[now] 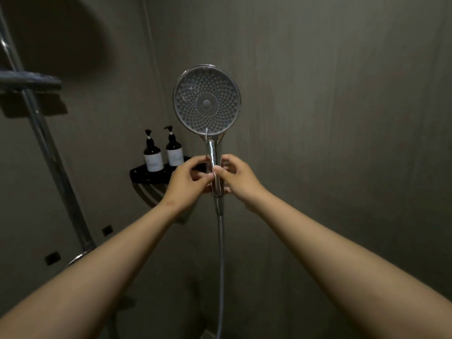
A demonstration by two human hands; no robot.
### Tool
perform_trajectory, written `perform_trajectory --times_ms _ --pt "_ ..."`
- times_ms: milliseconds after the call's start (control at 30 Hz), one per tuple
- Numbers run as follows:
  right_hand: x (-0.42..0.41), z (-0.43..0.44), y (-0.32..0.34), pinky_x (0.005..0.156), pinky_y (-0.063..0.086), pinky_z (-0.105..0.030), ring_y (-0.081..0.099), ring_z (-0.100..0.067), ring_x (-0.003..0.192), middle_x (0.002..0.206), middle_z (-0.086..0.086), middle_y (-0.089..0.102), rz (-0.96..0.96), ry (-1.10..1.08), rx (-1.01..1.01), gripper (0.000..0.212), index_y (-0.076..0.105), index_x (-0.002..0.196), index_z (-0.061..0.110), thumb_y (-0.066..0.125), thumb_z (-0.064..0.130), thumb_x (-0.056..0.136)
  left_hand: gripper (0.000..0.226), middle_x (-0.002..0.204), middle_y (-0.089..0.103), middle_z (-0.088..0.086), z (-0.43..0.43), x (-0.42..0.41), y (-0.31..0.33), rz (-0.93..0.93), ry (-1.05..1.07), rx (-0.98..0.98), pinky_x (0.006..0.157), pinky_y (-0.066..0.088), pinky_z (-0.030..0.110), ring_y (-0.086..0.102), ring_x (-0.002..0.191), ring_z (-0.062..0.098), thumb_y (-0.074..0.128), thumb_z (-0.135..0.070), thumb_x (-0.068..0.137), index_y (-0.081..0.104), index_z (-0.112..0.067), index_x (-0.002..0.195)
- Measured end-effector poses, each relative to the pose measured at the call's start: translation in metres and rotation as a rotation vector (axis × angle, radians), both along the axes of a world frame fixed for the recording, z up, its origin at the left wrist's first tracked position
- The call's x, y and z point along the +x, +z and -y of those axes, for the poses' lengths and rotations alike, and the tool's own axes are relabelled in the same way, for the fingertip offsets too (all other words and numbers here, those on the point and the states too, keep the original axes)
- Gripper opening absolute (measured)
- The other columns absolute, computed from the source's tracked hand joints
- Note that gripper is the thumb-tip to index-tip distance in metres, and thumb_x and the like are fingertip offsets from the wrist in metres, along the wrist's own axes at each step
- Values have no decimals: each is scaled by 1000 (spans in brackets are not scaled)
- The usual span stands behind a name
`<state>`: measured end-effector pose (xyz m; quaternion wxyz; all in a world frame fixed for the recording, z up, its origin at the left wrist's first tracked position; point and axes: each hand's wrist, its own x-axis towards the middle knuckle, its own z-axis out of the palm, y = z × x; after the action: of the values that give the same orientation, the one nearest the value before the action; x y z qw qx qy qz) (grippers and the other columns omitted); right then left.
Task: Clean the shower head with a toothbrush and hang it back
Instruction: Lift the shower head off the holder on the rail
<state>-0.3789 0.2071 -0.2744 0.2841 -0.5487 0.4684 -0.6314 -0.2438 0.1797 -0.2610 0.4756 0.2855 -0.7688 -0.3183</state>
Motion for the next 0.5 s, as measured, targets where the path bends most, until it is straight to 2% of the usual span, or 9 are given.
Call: perform_trajectory --times_ms 67,133,267,400,500 --pt "-1 -23 -6 66 53 -25 61 -16 81 98 -10 61 19 -5 6 21 54 115 12 54 13 94 38 87 67 4 -18 -2 -5 19 -31 -8 58 53 13 67 71 1 62 0 86 58 -15 121" --pt "-1 -44 -12 71 54 -32 62 -18 82 98 -10 62 20 -30 20 17 54 111 15 55 14 94 38 83 66 2 -33 -3 -10 30 -77 -3 57 52 12 66 68 -3 62 1 86 58 -15 120" --pt "6 -80 -26 73 55 -34 61 -18 78 93 -10 60 33 -96 66 19 54 112 13 55 12 93 39 85 68 11 -58 1 -29 21 -162 77 66 59 23 70 74 8 60 0 87 56 -15 123" --pt "20 -111 -49 71 51 -39 57 -22 77 89 -12 54 40 -176 140 27 52 118 7 57 9 92 38 88 70 16 -81 13 -57 32 -234 155 69 60 27 70 80 20 59 0 88 55 -20 120" --pt "32 -131 -69 66 49 -37 56 -25 80 94 -17 53 43 -233 200 31 51 121 3 56 8 92 39 83 69 17 -95 20 -77 34 -291 220 68 60 27 70 74 13 59 3 87 54 -19 119"
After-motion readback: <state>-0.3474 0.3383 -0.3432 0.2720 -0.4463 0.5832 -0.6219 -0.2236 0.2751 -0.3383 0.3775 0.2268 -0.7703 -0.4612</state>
